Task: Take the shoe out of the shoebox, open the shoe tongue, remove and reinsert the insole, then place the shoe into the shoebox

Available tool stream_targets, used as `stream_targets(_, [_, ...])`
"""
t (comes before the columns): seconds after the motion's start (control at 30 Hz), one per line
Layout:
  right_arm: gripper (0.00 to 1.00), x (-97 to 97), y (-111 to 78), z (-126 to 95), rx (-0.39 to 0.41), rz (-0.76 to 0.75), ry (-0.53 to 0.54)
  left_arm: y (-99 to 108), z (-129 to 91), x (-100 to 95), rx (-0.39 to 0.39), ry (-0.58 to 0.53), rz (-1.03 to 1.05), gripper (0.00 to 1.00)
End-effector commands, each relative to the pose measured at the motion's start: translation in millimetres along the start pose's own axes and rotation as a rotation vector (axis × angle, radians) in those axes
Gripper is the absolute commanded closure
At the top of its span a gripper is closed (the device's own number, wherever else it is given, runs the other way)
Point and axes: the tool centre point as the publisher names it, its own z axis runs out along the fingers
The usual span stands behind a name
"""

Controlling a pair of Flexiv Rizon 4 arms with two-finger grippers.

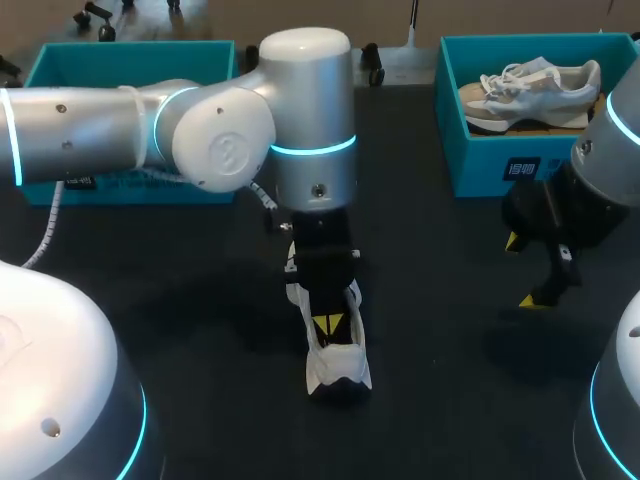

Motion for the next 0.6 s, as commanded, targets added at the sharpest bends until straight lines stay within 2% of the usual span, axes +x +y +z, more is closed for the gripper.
stream_targets(0.03, [0.0, 1.1, -0.2, 1, 0.001, 0.0, -0.003, 0, 0, 1.2, -0.002, -0.002, 0.001, 1.0])
stream_targets(0.17, [0.0, 1.1, -0.2, 1, 0.001, 0.0, -0.003, 0, 0, 1.2, -0.002, -0.002, 0.001, 1.0])
stream_targets(0.33, [0.0, 1.1, -0.2, 1, 0.001, 0.0, -0.003, 0, -3, -12.9, 0.02, -0.02, 0.034, 1.0])
stream_targets(0.6, [0.0, 1.1, -0.2, 1, 0.001, 0.0, -0.003, -3, 10, -21.5, 0.04, 0.035, 0.049, 1.0])
